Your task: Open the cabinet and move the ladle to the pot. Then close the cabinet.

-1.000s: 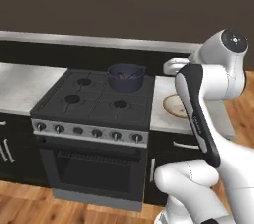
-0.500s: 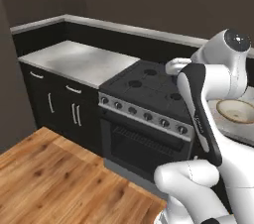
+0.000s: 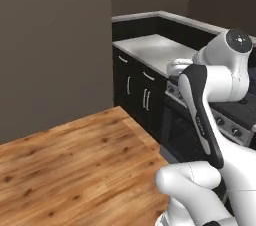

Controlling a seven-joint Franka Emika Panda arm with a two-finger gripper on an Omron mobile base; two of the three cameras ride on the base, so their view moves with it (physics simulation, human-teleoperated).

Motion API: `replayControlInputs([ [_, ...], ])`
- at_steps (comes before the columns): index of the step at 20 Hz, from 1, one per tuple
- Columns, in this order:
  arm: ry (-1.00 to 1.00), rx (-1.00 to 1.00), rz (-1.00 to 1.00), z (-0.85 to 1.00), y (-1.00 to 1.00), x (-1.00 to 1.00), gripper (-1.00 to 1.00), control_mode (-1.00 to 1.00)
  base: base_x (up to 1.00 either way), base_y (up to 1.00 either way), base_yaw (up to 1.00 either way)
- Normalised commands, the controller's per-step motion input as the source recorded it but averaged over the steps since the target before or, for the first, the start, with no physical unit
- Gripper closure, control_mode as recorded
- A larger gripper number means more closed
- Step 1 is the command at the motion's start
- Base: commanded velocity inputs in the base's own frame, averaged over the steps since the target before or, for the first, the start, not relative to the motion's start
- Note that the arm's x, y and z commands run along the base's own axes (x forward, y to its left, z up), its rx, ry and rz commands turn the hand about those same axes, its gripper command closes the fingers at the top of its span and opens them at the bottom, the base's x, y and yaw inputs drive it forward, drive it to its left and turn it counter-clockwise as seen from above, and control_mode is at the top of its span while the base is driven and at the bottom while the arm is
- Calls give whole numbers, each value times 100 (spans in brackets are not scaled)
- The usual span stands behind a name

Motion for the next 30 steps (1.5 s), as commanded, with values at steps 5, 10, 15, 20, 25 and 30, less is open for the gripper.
replayControlInputs([
  [5, 0, 0, 0, 0, 0, 0, -100, 100, -6, 0, 63],
  [10, 0, 0, 0, 0, 0, 0, -100, 100, -4, 0, 59],
  [15, 0, 0, 0, 0, 0, 0, -100, 100, -7, 0, 55],
  [20, 0, 0, 0, 0, 0, 0, -100, 100, -22, 0, 43],
  [25, 0, 0, 0, 0, 0, 0, -100, 100, -36, 0, 38],
  [30, 0, 0, 0, 0, 0, 0, -100, 100, -27, 0, 37],
])
